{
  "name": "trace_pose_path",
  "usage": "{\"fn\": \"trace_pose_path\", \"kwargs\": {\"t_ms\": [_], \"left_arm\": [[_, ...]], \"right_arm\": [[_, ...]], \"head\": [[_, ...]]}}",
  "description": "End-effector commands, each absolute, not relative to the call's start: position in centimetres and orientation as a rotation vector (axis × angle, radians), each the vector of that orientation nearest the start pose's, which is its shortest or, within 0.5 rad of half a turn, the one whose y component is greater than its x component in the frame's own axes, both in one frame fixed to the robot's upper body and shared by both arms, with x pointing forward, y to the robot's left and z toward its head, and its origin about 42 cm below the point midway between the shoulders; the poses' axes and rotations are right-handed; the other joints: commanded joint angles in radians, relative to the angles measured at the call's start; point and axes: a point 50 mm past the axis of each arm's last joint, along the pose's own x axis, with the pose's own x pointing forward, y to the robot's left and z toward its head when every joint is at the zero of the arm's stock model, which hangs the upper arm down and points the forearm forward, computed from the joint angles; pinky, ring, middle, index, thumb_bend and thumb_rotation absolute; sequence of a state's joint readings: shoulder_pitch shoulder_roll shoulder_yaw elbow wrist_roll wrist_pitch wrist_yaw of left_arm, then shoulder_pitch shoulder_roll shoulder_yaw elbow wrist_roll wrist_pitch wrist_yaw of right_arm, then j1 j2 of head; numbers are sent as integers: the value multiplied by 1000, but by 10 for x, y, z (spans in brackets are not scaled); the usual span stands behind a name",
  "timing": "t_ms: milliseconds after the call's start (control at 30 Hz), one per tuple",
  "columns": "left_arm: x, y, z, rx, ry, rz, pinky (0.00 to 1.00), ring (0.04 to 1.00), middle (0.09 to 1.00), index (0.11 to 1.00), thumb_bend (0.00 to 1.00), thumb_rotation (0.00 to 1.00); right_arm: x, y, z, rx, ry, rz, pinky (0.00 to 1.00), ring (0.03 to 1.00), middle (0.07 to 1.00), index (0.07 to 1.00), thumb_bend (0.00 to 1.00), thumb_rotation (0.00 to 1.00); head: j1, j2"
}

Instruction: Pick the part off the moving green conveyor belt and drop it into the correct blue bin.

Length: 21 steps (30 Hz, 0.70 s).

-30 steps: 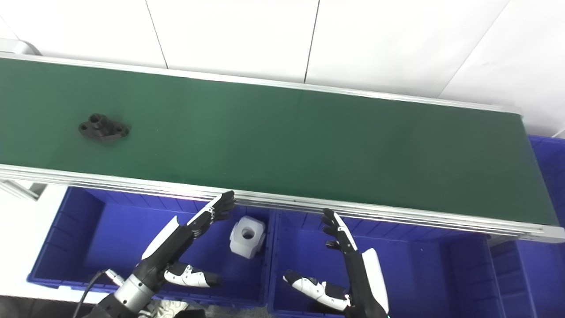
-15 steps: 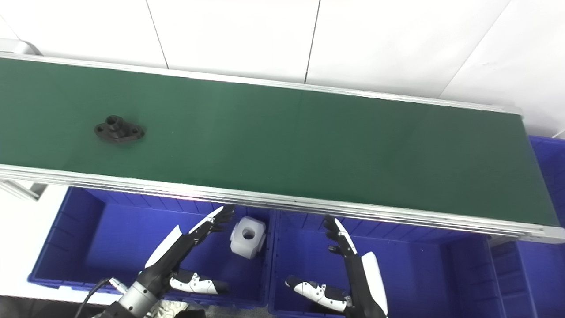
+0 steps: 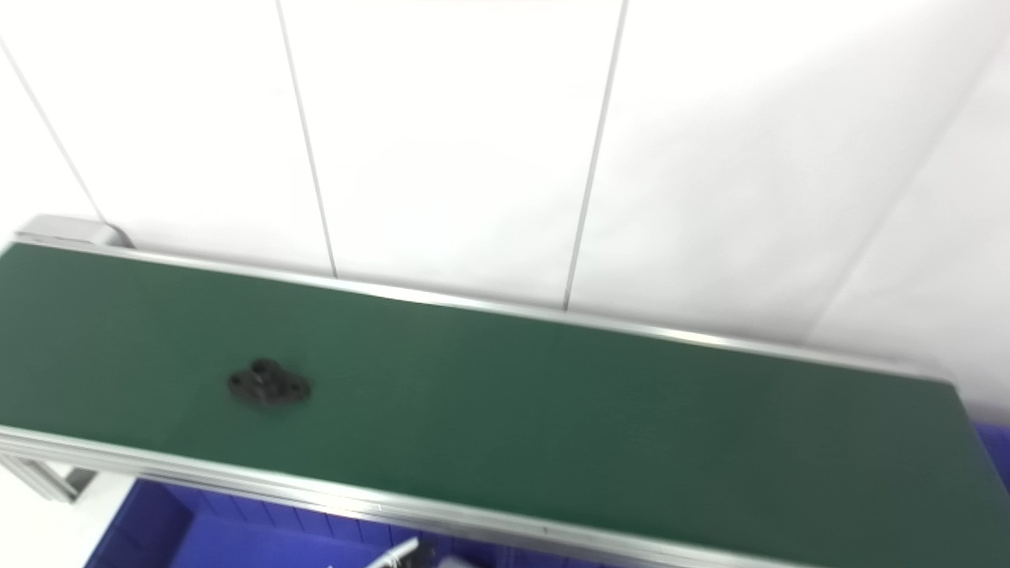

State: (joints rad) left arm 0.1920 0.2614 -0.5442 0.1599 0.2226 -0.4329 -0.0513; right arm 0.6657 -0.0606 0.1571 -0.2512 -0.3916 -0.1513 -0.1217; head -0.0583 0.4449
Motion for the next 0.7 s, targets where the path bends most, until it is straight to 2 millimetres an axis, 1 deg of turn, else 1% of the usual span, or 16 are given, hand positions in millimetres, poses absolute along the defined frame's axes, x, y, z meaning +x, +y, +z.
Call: {"fn": "trace_pose_path", "kwargs": {"t_ms": [0, 33, 67, 100, 133, 200, 233, 300, 400, 533, 567, 600, 633, 667], "left_arm": [[165, 165, 24, 315, -112, -670, 780, 873, 917, 913, 727, 423], [166, 165, 24, 313, -111, -672, 779, 874, 918, 912, 730, 432], [166, 164, 24, 304, -107, -673, 779, 874, 918, 912, 731, 433], [166, 164, 23, 298, -104, -674, 778, 873, 919, 910, 736, 428], [165, 163, 23, 290, -101, -671, 777, 873, 920, 909, 737, 427], [166, 162, 22, 282, -100, -667, 772, 870, 917, 904, 743, 428], [166, 161, 23, 281, -102, -666, 770, 868, 915, 901, 743, 428], [166, 160, 24, 284, -109, -668, 763, 865, 913, 899, 743, 437], [166, 158, 25, 283, -116, -674, 763, 866, 915, 899, 743, 447], [166, 156, 25, 285, -120, -677, 757, 862, 914, 899, 746, 468], [167, 156, 26, 285, -123, -676, 755, 860, 912, 897, 745, 470], [167, 156, 26, 287, -126, -674, 750, 857, 910, 895, 745, 471], [168, 156, 27, 287, -130, -672, 750, 856, 909, 894, 745, 472], [168, 156, 27, 283, -130, -675, 747, 855, 909, 894, 744, 471]], "right_arm": [[60, -215, 70, -385, 137, -29, 588, 736, 879, 919, 760, 93], [60, -215, 69, -384, 136, -30, 615, 770, 896, 922, 760, 85], [60, -215, 68, -384, 132, -32, 618, 773, 897, 922, 760, 84], [60, -215, 67, -383, 128, -34, 694, 835, 906, 921, 759, 67], [60, -215, 67, -408, 132, -37, 720, 856, 909, 921, 758, 62], [60, -216, 67, -441, 139, -40, 752, 856, 891, 920, 767, 122], [60, -217, 67, -449, 140, -40, 784, 865, 892, 925, 770, 151], [60, -218, 66, -454, 140, -40, 789, 863, 890, 928, 772, 171], [60, -220, 65, -444, 119, -53, 800, 868, 891, 924, 774, 152], [59, -222, 68, -409, 54, -94, 819, 883, 902, 917, 758, 134], [59, -221, 70, -390, 21, -110, 709, 814, 894, 910, 750, 110], [59, -221, 72, -365, -7, -125, 416, 570, 801, 904, 753, 84], [59, -220, 74, -339, -33, -134, 364, 518, 773, 903, 753, 80], [59, -219, 77, -295, -53, -122, 191, 315, 603, 906, 746, 64]], "head": [[11, -4], [11, -4], [22, -10], [22, -10], [27, -10], [28, -8], [28, -8], [29, -9], [22, -4], [-6, 14], [-31, 33], [-31, 33], [-59, 53], [-65, 58]]}}
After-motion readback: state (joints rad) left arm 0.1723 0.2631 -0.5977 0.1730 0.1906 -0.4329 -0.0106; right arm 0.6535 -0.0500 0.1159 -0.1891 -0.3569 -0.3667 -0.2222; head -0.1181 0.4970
